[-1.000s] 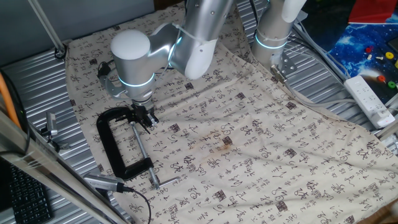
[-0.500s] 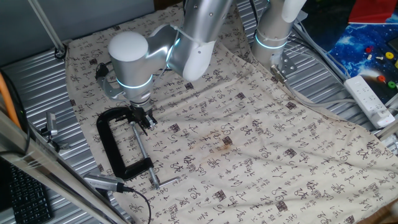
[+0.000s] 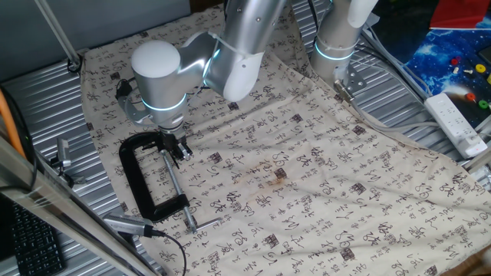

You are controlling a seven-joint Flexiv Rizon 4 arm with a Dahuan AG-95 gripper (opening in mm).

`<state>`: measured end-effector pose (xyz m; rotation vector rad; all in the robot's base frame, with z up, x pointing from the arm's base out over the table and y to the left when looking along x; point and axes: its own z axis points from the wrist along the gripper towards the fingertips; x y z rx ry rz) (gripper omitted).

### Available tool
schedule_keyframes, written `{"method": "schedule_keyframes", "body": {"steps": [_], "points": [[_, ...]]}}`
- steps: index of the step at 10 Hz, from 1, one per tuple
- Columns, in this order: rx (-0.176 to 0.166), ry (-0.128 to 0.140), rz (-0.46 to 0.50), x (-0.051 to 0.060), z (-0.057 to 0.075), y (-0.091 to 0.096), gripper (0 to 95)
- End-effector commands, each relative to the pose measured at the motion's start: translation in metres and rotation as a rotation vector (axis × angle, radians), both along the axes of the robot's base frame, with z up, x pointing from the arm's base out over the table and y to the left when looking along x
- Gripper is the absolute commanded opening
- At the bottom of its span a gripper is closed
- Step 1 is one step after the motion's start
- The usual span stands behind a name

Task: Turn the hands of a clock

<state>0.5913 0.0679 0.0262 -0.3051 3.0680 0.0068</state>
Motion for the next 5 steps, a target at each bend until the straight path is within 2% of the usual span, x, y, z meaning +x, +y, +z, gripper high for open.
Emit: {"method": "schedule_keyframes", "body": {"steps": [1, 5], "points": [[0.0, 0.001, -0.001, 0.0011, 0.0007, 0.0003, 0.0], [0.0, 0.003, -0.005, 0.0056, 0.0017, 0.0019, 0.0]]}}
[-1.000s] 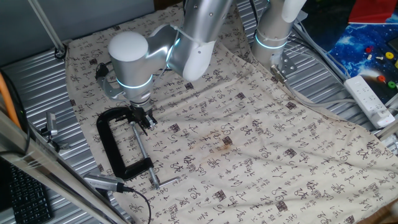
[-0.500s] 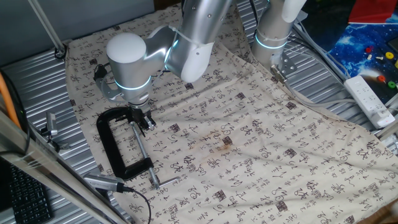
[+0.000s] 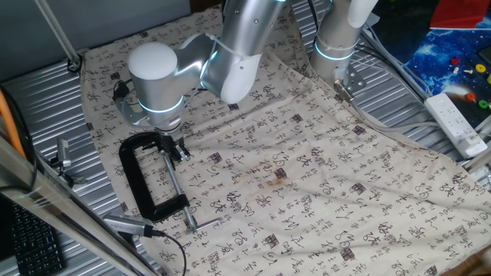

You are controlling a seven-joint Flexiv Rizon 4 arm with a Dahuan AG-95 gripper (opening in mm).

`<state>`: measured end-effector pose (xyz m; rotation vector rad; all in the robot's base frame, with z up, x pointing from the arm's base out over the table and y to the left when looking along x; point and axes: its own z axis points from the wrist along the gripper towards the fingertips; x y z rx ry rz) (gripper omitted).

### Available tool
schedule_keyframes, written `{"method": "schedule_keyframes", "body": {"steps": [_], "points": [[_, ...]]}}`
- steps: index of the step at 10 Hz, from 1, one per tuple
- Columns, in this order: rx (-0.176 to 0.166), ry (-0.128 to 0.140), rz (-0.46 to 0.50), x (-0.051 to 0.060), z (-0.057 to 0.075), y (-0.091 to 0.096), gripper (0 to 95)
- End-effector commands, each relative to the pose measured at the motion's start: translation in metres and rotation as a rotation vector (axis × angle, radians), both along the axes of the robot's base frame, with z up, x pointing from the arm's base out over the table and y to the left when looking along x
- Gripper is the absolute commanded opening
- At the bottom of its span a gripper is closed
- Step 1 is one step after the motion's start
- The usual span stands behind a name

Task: Turn the hands of a clock

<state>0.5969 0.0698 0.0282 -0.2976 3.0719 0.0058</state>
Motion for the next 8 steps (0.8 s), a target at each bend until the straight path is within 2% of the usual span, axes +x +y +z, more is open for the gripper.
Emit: {"method": "schedule_keyframes", "body": {"steps": [1, 6, 8], "points": [[0.002, 0.0, 0.0, 0.001, -0.001, 0.0, 0.0], [0.001, 0.002, 0.0, 0.0, -0.002, 0.0, 0.0], [0.002, 0.002, -0.007, -0.012, -0.002, 0.002, 0.0]]}}
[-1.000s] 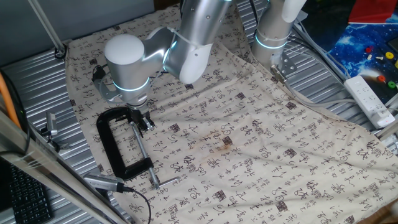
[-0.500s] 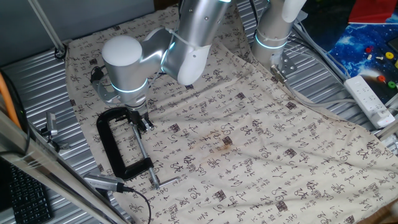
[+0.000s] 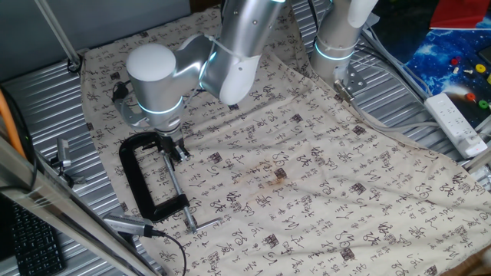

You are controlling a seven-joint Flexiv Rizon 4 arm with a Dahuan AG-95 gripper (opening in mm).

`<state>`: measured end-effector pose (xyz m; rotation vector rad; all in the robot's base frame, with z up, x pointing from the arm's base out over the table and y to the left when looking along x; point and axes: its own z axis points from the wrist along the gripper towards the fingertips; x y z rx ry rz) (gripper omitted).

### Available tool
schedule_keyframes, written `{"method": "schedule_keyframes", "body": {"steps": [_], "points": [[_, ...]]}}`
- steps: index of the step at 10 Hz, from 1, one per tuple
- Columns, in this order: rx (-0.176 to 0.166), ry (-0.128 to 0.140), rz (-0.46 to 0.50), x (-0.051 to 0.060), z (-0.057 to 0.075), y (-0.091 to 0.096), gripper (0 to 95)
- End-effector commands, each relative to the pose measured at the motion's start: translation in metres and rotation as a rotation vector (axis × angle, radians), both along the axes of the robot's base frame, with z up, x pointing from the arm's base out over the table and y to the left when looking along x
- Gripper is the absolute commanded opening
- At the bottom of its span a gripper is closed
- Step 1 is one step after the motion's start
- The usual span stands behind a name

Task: Turn the hands of a clock

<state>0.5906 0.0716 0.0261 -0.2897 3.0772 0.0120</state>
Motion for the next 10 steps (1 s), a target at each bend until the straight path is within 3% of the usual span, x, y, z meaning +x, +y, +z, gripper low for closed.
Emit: {"method": "schedule_keyframes", "body": {"steps": [1, 3, 5, 10], "points": [[-0.002, -0.003, -0.004, -0.009, 0.001, 0.0, 0.0], [-0.003, -0.002, -0.017, -0.028, 0.003, -0.004, 0.0], [0.001, -0.001, -0.073, -0.044, 0.021, -0.008, 0.0], [0.006, -0.003, -0.186, -0.057, 0.054, -0.014, 0.0]]}}
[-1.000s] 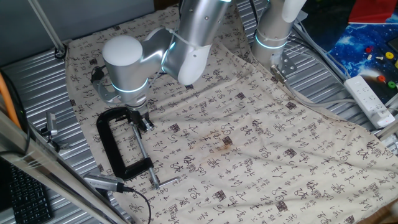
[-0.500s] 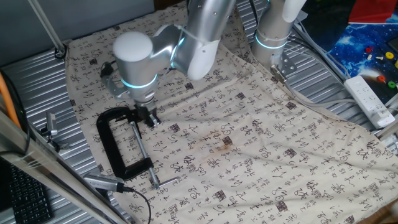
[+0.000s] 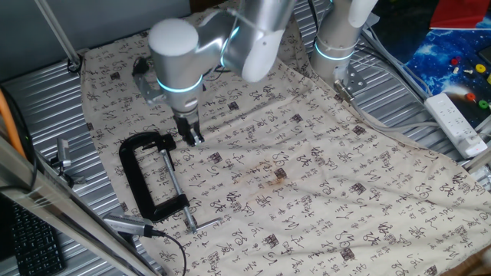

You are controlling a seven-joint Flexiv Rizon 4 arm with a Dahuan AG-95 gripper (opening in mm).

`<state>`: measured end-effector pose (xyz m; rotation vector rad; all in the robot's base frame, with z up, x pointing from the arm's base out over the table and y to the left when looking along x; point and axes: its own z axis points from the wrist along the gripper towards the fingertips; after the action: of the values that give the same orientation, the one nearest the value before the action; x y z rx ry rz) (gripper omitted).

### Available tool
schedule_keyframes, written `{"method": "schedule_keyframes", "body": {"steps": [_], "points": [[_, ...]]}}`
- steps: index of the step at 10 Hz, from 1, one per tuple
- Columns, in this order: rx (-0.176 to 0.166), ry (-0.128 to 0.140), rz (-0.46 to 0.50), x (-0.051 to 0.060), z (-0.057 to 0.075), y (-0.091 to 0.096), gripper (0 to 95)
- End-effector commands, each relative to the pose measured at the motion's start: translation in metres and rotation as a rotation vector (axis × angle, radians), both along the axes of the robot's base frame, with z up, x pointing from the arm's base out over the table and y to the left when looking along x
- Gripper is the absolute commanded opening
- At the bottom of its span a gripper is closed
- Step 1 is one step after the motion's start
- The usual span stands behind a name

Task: Turn the hands of a clock

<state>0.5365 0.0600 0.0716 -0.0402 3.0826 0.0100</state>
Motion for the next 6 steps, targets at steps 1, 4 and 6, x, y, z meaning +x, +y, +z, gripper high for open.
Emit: {"method": "schedule_keyframes", "body": {"steps": [1, 4, 6], "points": [[0.008, 0.004, -0.033, -0.0038, 0.0134, -0.0068, 0.0], [0.006, -0.001, -0.05, -0.0042, 0.015, -0.0091, 0.0], [0.008, -0.009, -0.044, -0.0042, 0.015, -0.0092, 0.0]]}}
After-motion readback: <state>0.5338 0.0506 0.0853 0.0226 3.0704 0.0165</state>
